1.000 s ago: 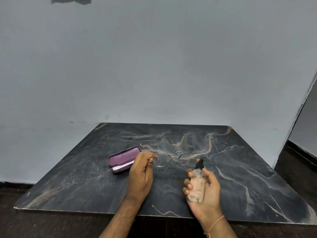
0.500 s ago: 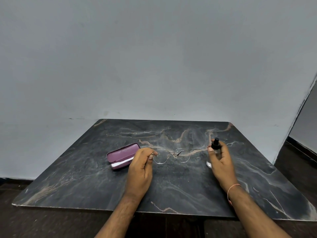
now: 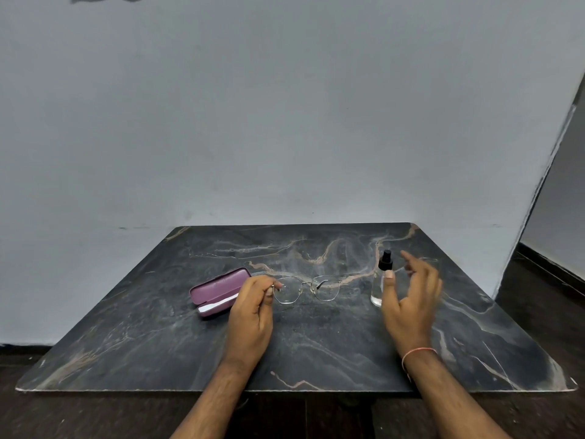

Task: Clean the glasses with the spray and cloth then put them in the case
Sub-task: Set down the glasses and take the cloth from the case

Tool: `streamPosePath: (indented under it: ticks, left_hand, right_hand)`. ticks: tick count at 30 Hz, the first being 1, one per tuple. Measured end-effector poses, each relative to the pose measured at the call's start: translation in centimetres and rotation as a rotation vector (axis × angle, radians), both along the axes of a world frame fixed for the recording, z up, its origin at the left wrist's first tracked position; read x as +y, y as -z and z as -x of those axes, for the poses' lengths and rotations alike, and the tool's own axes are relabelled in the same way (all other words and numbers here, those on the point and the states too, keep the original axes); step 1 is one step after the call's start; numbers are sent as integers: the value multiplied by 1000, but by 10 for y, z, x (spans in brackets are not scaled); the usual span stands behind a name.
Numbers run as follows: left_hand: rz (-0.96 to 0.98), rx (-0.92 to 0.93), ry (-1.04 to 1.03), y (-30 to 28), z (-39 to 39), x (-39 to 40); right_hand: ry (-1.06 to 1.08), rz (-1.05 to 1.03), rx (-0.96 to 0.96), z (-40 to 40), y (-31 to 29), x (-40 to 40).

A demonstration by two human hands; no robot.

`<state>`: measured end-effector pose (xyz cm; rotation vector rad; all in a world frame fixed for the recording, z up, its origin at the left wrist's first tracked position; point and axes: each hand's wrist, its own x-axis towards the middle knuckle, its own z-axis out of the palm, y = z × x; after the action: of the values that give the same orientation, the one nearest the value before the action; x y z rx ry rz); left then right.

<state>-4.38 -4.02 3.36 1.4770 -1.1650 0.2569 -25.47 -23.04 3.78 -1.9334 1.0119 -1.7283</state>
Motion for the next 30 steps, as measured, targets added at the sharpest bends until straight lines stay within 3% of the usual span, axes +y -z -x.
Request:
streamPosePath:
  ticks: [4, 7, 18, 30]
  left_hand:
    - [-2, -14, 1, 0, 0, 0]
    - [-20, -23, 2, 0, 1, 1]
    - [-81, -104, 16, 1, 1, 1]
    - [-260, -227, 48, 12, -16, 3]
  right_hand:
    - [-401, -108, 81, -1, 5, 27]
    - [-520, -129, 180, -2, 3, 37]
    - [-659, -279, 201, -1, 4, 33]
    - [-504, -220, 328, -1, 12, 22]
